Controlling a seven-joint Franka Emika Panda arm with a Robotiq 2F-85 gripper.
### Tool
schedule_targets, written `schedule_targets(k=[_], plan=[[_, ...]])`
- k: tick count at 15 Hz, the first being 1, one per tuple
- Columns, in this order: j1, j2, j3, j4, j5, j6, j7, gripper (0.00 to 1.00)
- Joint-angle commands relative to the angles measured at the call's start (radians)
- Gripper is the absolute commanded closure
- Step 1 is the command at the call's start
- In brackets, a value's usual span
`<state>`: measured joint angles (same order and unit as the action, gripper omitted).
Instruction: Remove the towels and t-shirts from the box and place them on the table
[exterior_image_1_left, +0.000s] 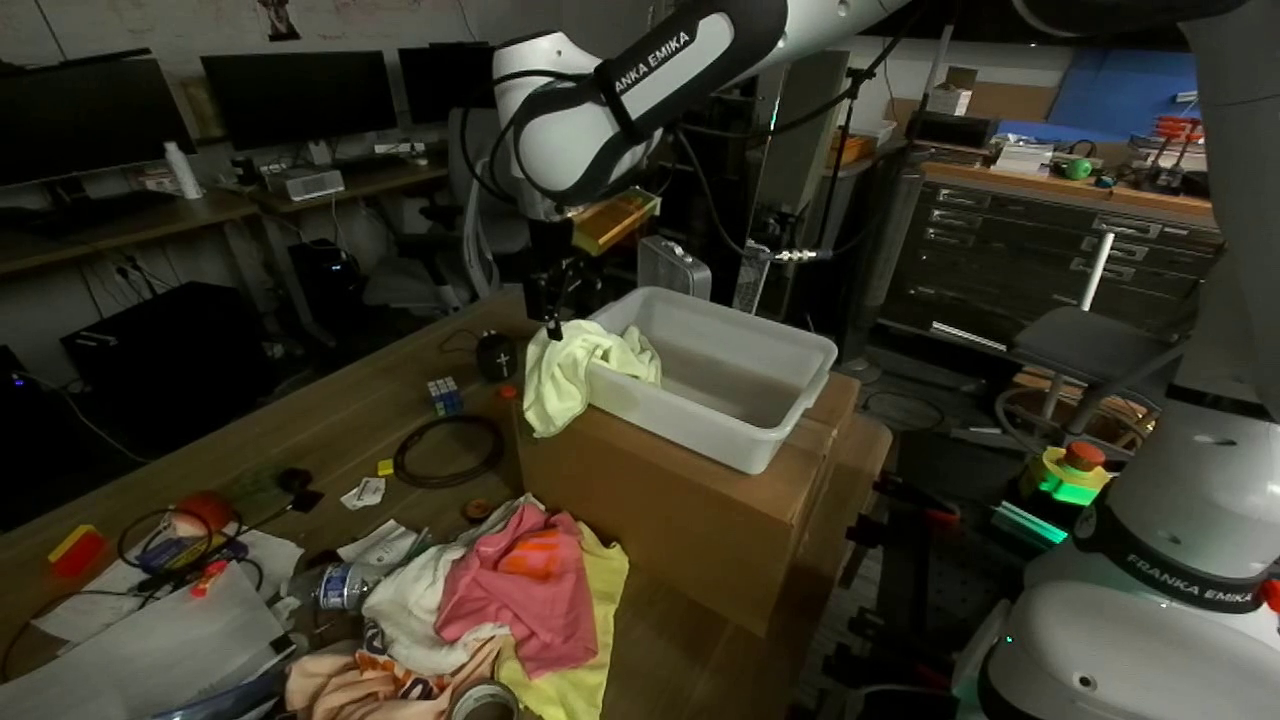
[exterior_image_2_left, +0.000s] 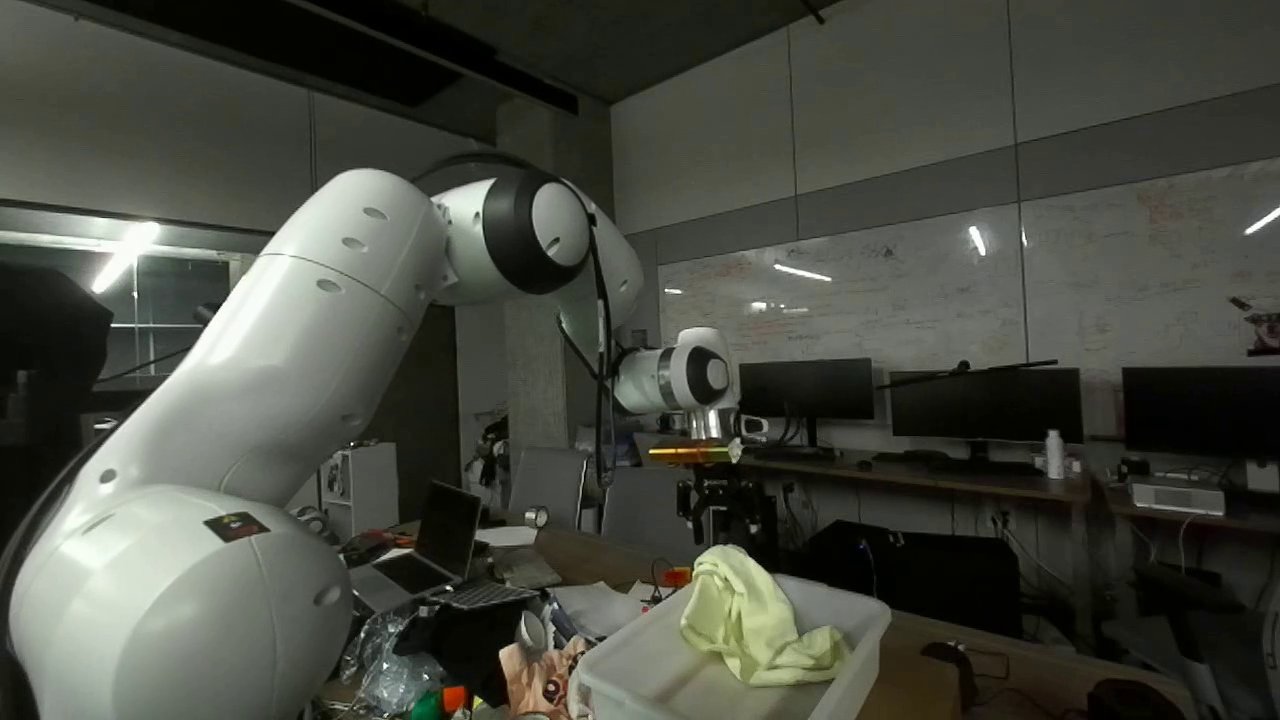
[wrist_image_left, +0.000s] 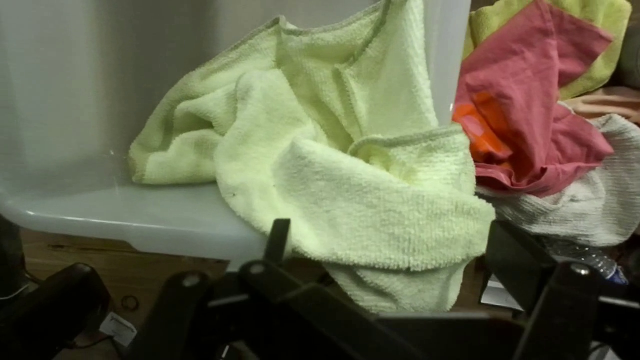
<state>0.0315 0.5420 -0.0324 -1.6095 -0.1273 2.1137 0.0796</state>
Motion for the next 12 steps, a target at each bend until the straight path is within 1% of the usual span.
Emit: schedule_targets(k=[1, 7, 12], plan=[[-0.027, 0.05, 0.014, 0.07, 0.013, -0.013, -0.096, 0.0], [-0.045, 0.082, 0.035, 0.086, 0.007, -0.017, -0.259, 0.0], [-0.038, 0.092, 0.049, 0.082, 0.002, -0.01, -0.315, 0.0]])
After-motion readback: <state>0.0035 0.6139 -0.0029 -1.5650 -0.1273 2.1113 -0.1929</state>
